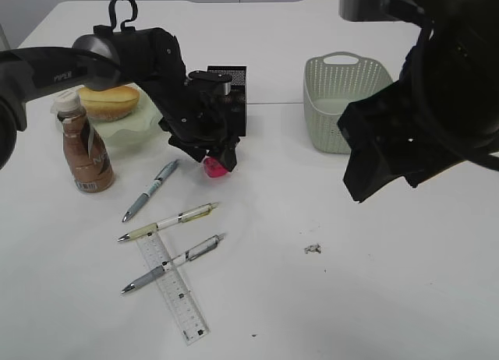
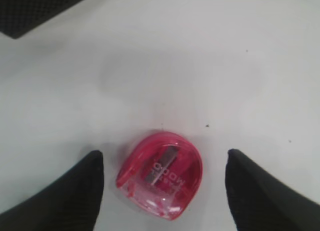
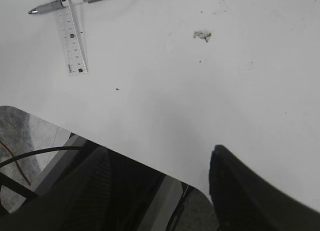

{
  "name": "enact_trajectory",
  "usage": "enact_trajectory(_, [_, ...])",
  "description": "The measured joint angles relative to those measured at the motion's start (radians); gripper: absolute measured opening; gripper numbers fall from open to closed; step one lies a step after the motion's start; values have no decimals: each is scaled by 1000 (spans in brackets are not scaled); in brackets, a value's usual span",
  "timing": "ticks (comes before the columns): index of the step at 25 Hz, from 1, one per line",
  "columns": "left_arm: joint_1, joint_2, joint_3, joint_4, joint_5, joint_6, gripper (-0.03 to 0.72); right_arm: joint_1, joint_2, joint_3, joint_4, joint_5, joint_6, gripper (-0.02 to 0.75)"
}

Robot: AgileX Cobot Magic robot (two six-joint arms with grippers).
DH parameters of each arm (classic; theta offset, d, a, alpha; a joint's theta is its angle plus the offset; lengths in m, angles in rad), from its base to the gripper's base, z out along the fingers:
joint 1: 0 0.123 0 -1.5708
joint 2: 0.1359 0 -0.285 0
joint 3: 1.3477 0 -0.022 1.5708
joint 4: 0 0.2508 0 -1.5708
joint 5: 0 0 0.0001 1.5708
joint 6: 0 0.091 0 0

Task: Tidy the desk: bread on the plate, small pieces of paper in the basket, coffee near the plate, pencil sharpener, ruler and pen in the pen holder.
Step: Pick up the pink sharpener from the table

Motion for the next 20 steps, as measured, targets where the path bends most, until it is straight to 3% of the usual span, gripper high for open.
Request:
enact_trajectory(13, [0, 0, 0, -25, 23, 166, 556, 0, 0, 0, 0, 0, -5, 458])
enact_trajectory(20, [0, 0, 0, -25, 23, 201, 478, 0, 0, 0, 0, 0, -6, 457])
